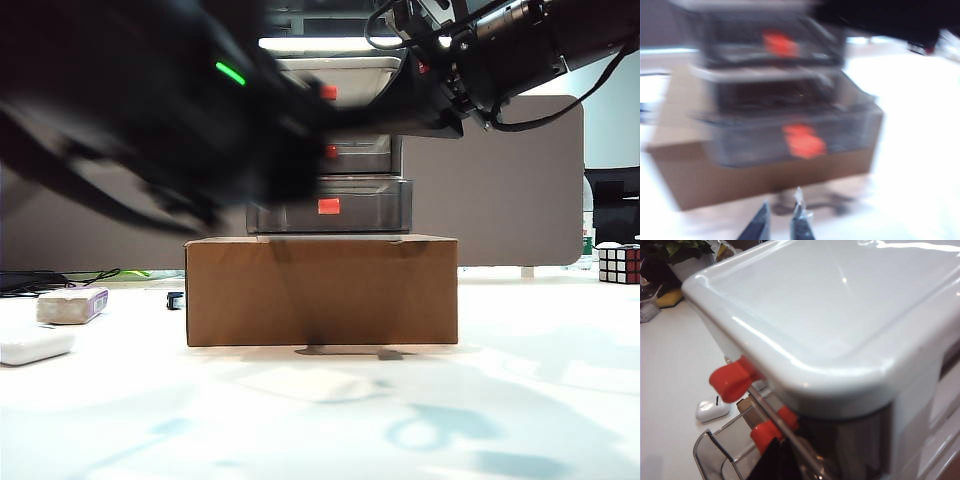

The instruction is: Open the third layer of the drawer on the table, pick up the earphone case on the table and put it in, and finally close the drawer.

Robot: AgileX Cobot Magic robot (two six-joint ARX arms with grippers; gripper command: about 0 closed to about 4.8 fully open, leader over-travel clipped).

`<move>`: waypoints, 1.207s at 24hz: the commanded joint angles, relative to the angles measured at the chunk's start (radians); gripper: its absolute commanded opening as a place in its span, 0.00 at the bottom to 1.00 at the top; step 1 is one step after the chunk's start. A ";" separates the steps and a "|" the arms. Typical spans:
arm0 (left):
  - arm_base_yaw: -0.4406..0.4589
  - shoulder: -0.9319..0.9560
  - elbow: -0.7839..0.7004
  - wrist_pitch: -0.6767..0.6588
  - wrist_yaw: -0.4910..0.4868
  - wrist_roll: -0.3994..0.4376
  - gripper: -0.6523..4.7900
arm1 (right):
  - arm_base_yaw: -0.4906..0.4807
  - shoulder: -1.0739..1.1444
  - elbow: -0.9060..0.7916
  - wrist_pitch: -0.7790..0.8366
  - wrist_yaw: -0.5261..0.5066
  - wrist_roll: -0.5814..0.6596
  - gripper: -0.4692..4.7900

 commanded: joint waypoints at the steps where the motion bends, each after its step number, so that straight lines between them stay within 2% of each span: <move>1: 0.017 -0.213 -0.065 -0.182 -0.015 0.005 0.23 | -0.002 -0.003 0.006 0.006 -0.016 -0.003 0.08; 2: 0.027 -0.285 -0.080 -0.233 -0.012 0.005 0.23 | -0.002 -0.003 0.006 0.001 -0.025 -0.003 0.08; 3: 0.062 -0.433 -0.100 -0.356 0.037 0.006 0.25 | -0.001 -0.003 0.006 -0.007 -0.029 -0.003 0.08; 4: 0.101 -0.517 -0.100 -0.449 0.114 0.009 0.29 | -0.001 -0.003 0.006 -0.013 -0.029 -0.003 0.08; 8: 0.338 -0.753 -0.100 -0.703 0.457 0.011 0.30 | -0.001 -0.003 0.006 -0.023 -0.051 -0.002 0.08; 11: 0.583 -0.842 -0.100 -0.809 0.733 0.033 0.30 | -0.001 -0.004 0.006 -0.030 -0.065 -0.003 0.08; 14: 0.840 -0.850 -0.101 -0.855 1.007 0.058 0.30 | -0.001 -0.004 0.006 -0.030 -0.069 -0.002 0.08; 15: 0.998 -0.818 -0.101 -0.858 1.175 0.060 0.30 | 0.000 -0.003 0.006 -0.032 -0.070 -0.001 0.08; 16: 1.106 -0.774 -0.101 -0.859 1.239 0.125 0.30 | 0.000 -0.003 0.006 -0.034 -0.070 0.000 0.08; 17: 1.158 -0.748 -0.101 -0.861 1.255 0.165 0.31 | 0.000 -0.003 0.006 -0.034 -0.070 0.000 0.08; 18: 1.191 -0.726 -0.101 -0.859 1.269 0.167 0.32 | 0.000 -0.004 0.006 -0.035 -0.070 0.000 0.08; 20: 1.242 -0.676 -0.101 -0.837 1.289 0.162 0.43 | 0.000 -0.003 0.006 -0.036 -0.070 0.000 0.08; 21: 1.254 -0.652 -0.101 -0.827 1.303 0.165 0.52 | 0.000 -0.003 0.006 -0.036 -0.070 0.000 0.08; 23: 1.257 -0.592 -0.101 -0.795 1.335 0.208 0.80 | 0.000 -0.003 0.006 -0.036 -0.070 0.000 0.08; 24: 1.257 -0.559 -0.101 -0.779 1.353 0.261 0.97 | 0.000 -0.003 0.006 -0.036 -0.070 0.000 0.08; 26: 1.257 -0.497 -0.101 -0.739 1.359 0.314 1.00 | 0.000 -0.003 0.006 -0.035 -0.070 0.000 0.08; 29: 1.257 -0.407 -0.101 -0.664 1.359 0.327 1.00 | 0.000 -0.003 0.005 -0.037 -0.070 0.000 0.08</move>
